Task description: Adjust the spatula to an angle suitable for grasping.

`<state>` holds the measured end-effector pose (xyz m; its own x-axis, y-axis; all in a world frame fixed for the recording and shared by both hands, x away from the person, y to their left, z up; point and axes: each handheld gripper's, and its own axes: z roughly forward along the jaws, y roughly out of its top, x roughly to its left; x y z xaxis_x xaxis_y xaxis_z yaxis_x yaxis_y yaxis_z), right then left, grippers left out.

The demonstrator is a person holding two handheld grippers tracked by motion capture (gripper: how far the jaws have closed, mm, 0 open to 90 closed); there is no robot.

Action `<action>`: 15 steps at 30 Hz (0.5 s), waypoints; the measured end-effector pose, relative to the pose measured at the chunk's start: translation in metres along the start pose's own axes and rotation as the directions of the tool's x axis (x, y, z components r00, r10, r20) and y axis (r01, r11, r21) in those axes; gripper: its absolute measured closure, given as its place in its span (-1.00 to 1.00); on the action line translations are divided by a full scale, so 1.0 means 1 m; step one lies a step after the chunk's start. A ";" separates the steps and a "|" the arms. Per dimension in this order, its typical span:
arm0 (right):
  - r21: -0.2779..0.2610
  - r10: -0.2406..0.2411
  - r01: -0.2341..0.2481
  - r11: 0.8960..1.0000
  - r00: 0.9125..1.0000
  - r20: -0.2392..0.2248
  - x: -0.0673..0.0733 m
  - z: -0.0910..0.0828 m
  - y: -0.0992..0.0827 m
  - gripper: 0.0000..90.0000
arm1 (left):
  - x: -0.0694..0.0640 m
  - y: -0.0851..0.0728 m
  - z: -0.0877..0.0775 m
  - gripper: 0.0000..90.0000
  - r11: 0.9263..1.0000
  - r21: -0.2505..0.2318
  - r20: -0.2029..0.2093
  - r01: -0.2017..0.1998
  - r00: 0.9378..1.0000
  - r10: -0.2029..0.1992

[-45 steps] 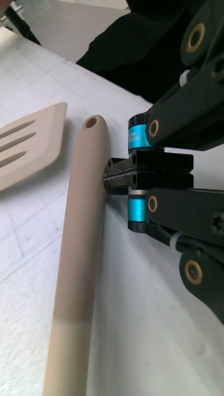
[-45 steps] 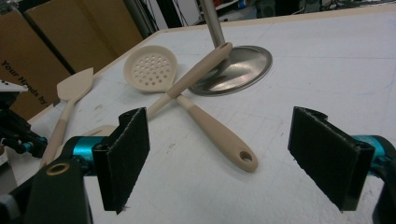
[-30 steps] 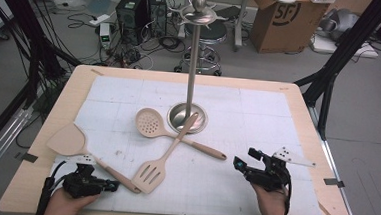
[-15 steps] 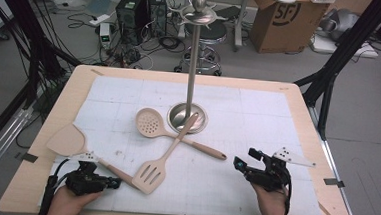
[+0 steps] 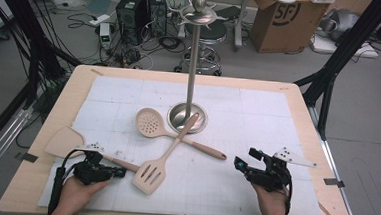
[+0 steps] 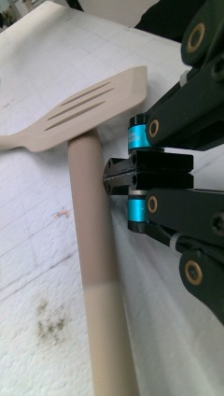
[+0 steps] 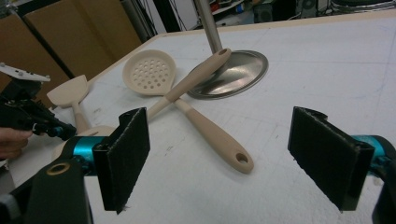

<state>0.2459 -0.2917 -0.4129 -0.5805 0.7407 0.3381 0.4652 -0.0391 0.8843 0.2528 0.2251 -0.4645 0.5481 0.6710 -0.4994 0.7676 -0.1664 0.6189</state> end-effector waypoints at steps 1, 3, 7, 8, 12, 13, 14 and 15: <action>0.000 0.000 0.000 1.000 1.000 0.000 0.000 0.000 0.000 -0.56 | 0.001 0.001 0.000 1.00 1.000 -0.001 -0.004 -0.001 1.000 0.001; 0.000 0.001 -0.001 1.000 1.000 0.000 0.000 0.000 0.000 -0.56 | 0.001 0.003 0.002 1.00 1.000 -0.004 -0.009 0.001 1.000 -0.001; 0.000 0.000 0.000 1.000 1.000 -0.001 0.000 0.000 0.000 -0.56 | 0.000 0.008 0.003 1.00 1.000 -0.011 -0.022 -0.006 1.000 0.005; 0.001 0.000 0.000 1.000 1.000 -0.001 0.000 0.000 0.000 -0.56 | 0.000 0.009 0.003 1.00 1.000 -0.009 -0.027 -0.010 1.000 0.009; -0.001 0.000 0.000 1.000 1.000 -0.003 0.001 0.000 0.000 -0.56 | 0.001 0.010 0.005 1.00 1.000 -0.021 -0.029 -0.005 1.000 0.004; 0.000 0.003 -0.003 1.000 1.000 -0.003 0.001 -0.001 0.000 -0.56 | 0.002 0.010 0.006 1.00 1.000 -0.024 -0.028 -0.003 1.000 0.003; -0.002 0.001 -0.001 1.000 1.000 -0.003 0.001 -0.001 0.000 -0.56 | 0.002 0.010 0.006 1.00 1.000 -0.024 -0.027 -0.002 1.000 0.002; -0.001 0.003 -0.003 1.000 1.000 -0.003 0.001 -0.001 0.000 -0.56 | 0.002 0.010 0.006 1.00 1.000 -0.028 -0.027 0.000 1.000 -0.001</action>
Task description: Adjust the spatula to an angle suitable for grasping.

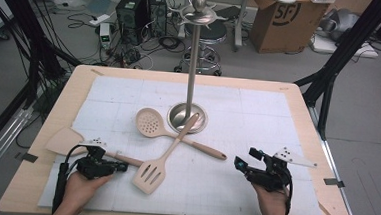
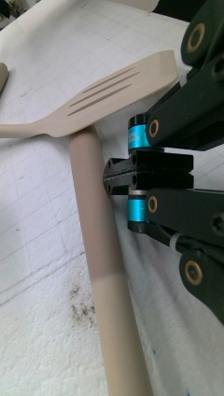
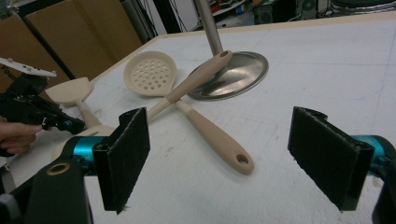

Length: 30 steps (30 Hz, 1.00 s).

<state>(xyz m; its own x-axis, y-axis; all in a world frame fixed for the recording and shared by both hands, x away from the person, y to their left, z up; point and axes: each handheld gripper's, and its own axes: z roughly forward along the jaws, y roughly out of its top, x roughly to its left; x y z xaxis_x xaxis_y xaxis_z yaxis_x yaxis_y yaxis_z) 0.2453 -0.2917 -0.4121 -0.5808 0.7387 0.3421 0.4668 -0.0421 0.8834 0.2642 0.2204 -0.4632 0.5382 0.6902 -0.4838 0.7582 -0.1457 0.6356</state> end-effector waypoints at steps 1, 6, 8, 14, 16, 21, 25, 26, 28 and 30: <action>-0.001 -0.002 0.002 1.000 1.000 -0.001 0.000 0.000 0.000 -0.56 | 0.000 0.000 0.000 1.00 1.000 -0.001 0.001 0.000 1.000 0.000; 0.000 -0.006 0.006 1.000 1.000 -0.001 0.001 0.000 0.000 -0.56 | 0.001 0.005 0.004 1.00 1.000 -0.012 -0.003 0.009 1.000 -0.009; -0.003 -0.012 0.012 1.000 1.000 0.001 0.000 0.000 0.000 -0.56 | 0.001 0.007 0.005 1.00 1.000 -0.020 -0.006 0.014 1.000 -0.014; -0.004 -0.005 0.006 1.000 1.000 0.001 0.000 0.000 0.000 -0.56 | 0.003 0.012 0.008 1.00 0.998 -0.054 0.000 0.030 1.000 -0.030; -0.004 -0.006 0.006 1.000 1.000 0.001 0.000 0.000 0.000 -0.56 | 0.003 0.014 0.008 1.00 0.997 -0.066 0.004 0.039 0.999 -0.038; -0.011 -0.011 0.011 1.000 1.000 0.005 0.000 -0.002 0.001 -0.56 | 0.003 0.013 0.007 1.00 0.999 -0.045 0.003 0.026 1.000 -0.026; -0.009 -0.007 0.007 1.000 1.000 0.005 -0.001 -0.002 0.000 -0.56 | 0.001 0.008 0.009 1.00 1.000 -0.017 -0.017 0.012 1.000 -0.012; -0.010 -0.009 0.009 1.000 1.000 0.006 -0.001 -0.002 0.000 -0.56 | 0.001 0.007 0.009 1.00 1.000 -0.019 -0.012 0.014 1.000 -0.014; -0.005 -0.005 0.005 1.000 1.000 0.007 0.000 -0.002 0.000 -0.56 | 0.001 0.006 0.007 1.00 0.999 -0.028 0.001 0.016 1.000 -0.016; -0.003 -0.009 0.009 1.000 1.000 0.008 -0.001 -0.001 0.000 -0.56 | 0.000 0.009 0.003 1.00 0.999 -0.045 0.000 0.019 1.000 -0.019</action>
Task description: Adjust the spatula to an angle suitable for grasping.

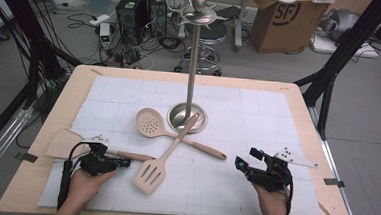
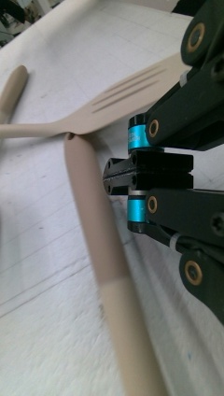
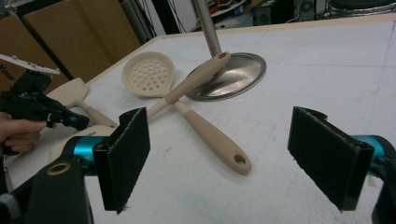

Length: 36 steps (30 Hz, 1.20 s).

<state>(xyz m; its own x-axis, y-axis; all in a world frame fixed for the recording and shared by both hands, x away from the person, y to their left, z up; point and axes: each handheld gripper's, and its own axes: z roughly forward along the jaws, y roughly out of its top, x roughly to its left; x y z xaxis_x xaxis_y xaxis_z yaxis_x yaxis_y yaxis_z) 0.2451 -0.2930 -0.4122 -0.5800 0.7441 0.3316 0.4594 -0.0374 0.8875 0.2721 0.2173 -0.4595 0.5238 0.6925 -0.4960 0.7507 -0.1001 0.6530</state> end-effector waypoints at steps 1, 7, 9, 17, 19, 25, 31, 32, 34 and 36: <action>0.000 0.000 0.000 1.000 1.000 0.000 0.000 0.000 0.000 -0.56 | 0.001 0.002 -0.003 1.00 1.000 -0.008 -0.003 -0.001 1.000 0.001; 0.000 0.001 -0.001 1.000 1.000 0.001 0.001 0.000 0.000 -0.56 | 0.022 0.018 -0.022 1.00 0.998 -0.059 -0.076 0.031 0.996 -0.036; -0.001 0.000 0.000 1.000 1.000 0.002 0.000 0.000 0.000 -0.56 | 0.031 0.022 -0.029 1.00 0.996 -0.070 -0.105 0.046 0.993 -0.054; 0.003 -0.002 0.002 1.000 1.000 -0.001 0.000 0.001 0.000 -0.56 | 0.054 0.035 -0.042 1.00 0.998 -0.039 -0.273 0.047 0.960 -0.056; 0.004 0.004 -0.004 1.000 1.000 -0.002 0.000 0.001 0.000 -0.56 | 0.060 0.034 -0.043 1.00 0.999 -0.011 -0.298 0.052 0.953 -0.053; 0.003 0.001 -0.001 1.000 1.000 -0.001 0.000 0.000 0.000 -0.56 | 0.072 0.029 -0.050 1.00 0.998 0.010 -0.358 0.064 0.932 -0.056; 0.001 0.000 0.000 1.000 1.000 -0.001 0.001 0.000 0.000 -0.56 | 0.071 0.027 -0.054 1.00 0.998 0.041 -0.348 0.053 0.937 -0.035; 0.002 0.002 -0.002 1.000 1.000 0.000 0.001 0.000 0.000 -0.56 | 0.070 0.026 -0.055 1.00 0.998 0.051 -0.350 0.048 0.936 -0.028; 0.001 0.000 0.000 1.000 1.000 -0.001 0.001 -0.001 0.000 -0.56 | 0.067 0.025 -0.057 1.00 0.997 0.066 -0.353 0.037 0.935 -0.011; -0.002 0.003 -0.003 1.000 1.000 -0.001 0.001 -0.001 0.000 -0.56 | 0.064 0.022 -0.059 1.00 0.997 0.075 -0.356 0.025 0.934 0.003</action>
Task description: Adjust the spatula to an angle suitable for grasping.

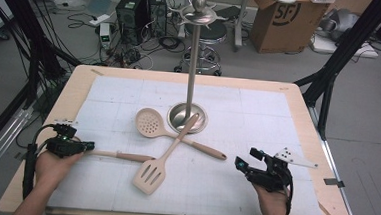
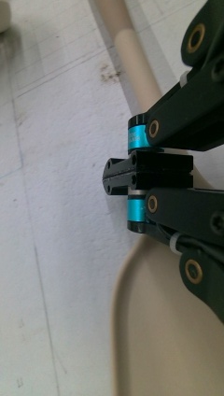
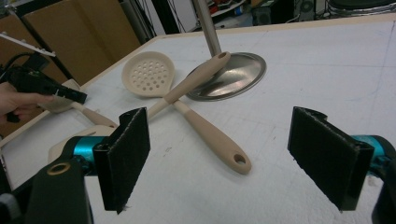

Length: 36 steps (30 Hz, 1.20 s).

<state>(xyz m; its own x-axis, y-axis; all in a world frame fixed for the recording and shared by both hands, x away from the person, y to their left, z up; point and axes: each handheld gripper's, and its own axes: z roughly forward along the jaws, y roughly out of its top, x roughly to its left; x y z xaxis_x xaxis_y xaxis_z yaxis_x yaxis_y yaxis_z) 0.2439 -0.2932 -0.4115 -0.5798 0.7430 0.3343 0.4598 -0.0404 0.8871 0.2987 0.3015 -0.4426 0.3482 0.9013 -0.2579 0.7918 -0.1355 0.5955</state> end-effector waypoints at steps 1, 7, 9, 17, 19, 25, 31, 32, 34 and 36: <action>-0.002 -0.002 0.002 1.000 1.000 0.001 0.000 0.000 0.000 -0.56 | -0.001 -0.002 -0.002 1.00 1.000 0.003 0.001 -0.006 1.000 0.006; -0.003 -0.003 0.003 1.000 1.000 0.001 0.000 -0.001 0.000 -0.56 | -0.006 -0.017 -0.014 1.00 1.000 -0.002 0.024 -0.018 1.000 0.018; -0.003 -0.002 0.002 1.000 1.000 0.000 0.000 0.000 0.000 -0.56 | -0.008 -0.023 -0.018 1.00 1.000 -0.007 0.035 -0.020 0.999 0.020; 0.003 -0.005 0.005 1.000 1.000 -0.001 0.001 0.002 0.000 -0.56 | -0.011 -0.036 -0.026 1.00 1.000 0.001 0.077 -0.021 0.997 0.021; 0.003 -0.009 0.009 1.000 1.000 -0.001 0.001 0.002 0.000 -0.56 | -0.011 -0.038 -0.028 1.00 1.000 0.005 0.094 -0.021 0.995 0.020; 0.004 -0.002 0.002 1.000 1.000 -0.003 0.001 0.002 0.000 -0.56 | -0.013 -0.045 -0.030 1.00 1.000 0.009 0.107 -0.014 0.994 0.013; 0.003 -0.003 0.003 1.000 1.000 -0.003 0.001 0.002 0.000 -0.56 | -0.014 -0.052 -0.033 1.00 1.000 0.006 0.125 -0.010 0.992 0.009; 0.004 -0.005 0.005 1.000 1.000 -0.004 0.002 0.002 0.000 -0.56 | -0.014 -0.053 -0.033 1.00 1.000 0.006 0.125 -0.016 0.992 0.015; 0.002 -0.006 0.006 1.000 1.000 -0.005 0.002 0.002 0.000 -0.56 | -0.014 -0.053 -0.033 1.00 1.000 0.005 0.126 -0.009 0.992 0.009; -0.003 0.000 0.000 1.000 1.000 -0.006 0.001 0.003 0.001 -0.56 | -0.014 -0.053 -0.033 1.00 1.000 0.008 0.122 -0.009 0.992 0.008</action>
<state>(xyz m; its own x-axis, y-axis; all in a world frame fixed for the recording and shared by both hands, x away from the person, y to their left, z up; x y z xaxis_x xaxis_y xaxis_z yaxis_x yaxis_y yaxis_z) 0.2454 -0.2906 -0.4114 -0.5839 0.7390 0.3362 0.4581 -0.0420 0.8879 0.2351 0.3093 -0.4455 0.4134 0.8430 -0.3441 0.7924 -0.1468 0.5921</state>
